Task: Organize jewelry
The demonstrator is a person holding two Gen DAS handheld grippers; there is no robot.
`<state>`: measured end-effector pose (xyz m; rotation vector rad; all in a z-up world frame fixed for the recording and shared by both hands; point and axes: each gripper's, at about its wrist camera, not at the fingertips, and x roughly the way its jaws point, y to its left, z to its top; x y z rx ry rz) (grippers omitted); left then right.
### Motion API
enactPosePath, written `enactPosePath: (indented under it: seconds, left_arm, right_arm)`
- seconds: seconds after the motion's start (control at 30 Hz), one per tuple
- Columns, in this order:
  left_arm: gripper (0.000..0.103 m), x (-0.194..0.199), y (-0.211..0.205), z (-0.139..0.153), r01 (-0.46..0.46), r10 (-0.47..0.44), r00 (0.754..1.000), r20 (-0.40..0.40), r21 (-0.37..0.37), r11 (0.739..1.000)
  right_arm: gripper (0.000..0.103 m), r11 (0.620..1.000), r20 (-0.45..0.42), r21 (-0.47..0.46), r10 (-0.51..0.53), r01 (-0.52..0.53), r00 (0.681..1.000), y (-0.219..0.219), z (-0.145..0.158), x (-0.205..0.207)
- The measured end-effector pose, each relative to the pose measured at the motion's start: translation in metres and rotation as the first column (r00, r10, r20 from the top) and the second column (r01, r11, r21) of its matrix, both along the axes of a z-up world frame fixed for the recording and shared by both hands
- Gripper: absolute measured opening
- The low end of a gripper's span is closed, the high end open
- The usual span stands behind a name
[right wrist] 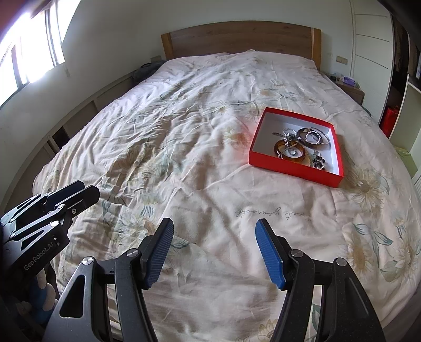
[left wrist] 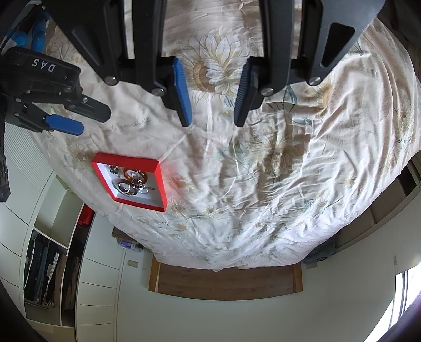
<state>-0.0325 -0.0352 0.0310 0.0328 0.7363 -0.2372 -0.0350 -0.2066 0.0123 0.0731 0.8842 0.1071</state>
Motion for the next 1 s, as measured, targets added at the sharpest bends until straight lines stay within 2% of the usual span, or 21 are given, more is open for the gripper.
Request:
enactPosePath:
  seconds: [0.63, 1.0]
  left_arm:
    - [0.033, 0.003, 0.001, -0.017, -0.007, 0.008, 0.999, -0.032, 0.023, 1.000]
    - [0.032, 0.007, -0.006, -0.016, 0.001, 0.000, 0.999, -0.046, 0.040, 0.999]
  right_arm:
    - [0.068, 0.999, 0.029, -0.054, -0.006, 0.007, 1.000, 0.002, 0.001, -0.002]
    - [0.070, 0.999, 0.027, -0.045, -0.008, 0.009, 1.000, 0.000, 0.000, -0.002]
